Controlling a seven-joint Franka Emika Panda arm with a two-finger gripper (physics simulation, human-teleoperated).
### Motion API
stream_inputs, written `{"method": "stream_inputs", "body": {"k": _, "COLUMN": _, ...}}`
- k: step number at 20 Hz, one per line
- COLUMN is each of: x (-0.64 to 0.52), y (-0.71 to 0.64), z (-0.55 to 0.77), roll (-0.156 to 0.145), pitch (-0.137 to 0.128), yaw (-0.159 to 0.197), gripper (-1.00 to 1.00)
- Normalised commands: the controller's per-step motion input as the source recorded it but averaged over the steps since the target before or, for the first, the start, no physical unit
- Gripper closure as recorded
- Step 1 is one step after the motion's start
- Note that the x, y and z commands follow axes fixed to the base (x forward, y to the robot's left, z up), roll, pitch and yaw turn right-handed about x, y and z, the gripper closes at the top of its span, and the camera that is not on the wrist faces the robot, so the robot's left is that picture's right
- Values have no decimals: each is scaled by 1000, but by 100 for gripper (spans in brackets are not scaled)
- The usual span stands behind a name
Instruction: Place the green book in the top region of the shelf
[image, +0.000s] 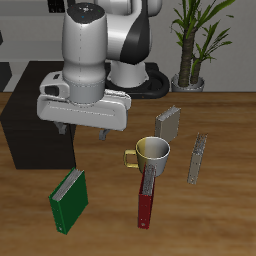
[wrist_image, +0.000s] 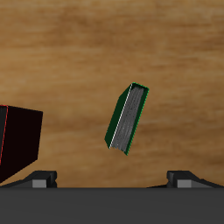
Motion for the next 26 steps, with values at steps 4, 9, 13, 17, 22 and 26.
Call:
{"method": "stream_inputs", "body": {"k": 4, "x": 110, "y": -57, "z": -335, "roll": 22, "pitch": -12, "yaw": -31, "gripper": -100}}
{"method": "stream_inputs", "body": {"k": 9, "x": 71, "y": -41, "z": -219, "roll": 5, "pitch": -11, "yaw": -17, "gripper": -100}}
{"method": "stream_inputs", "body": {"k": 13, "x": 78, "y": -138, "z": -207, "roll": 12, "pitch": -16, "yaw": -19, "gripper": -100}}
{"method": "stream_inputs", "body": {"k": 17, "x": 63, "y": -190, "z": -150, "roll": 4, "pitch": -33, "yaw": -11, "gripper": -100}}
{"method": "stream_inputs", "body": {"k": 22, "x": 95, "y": -200, "z": -187, "roll": -20, "pitch": -24, "yaw": -37, "gripper": -100}}
{"method": "stream_inputs", "body": {"k": 26, "x": 70, "y": -88, "z": -163, "roll": -8, "pitch": -10, "yaw": -90, "gripper": -100}}
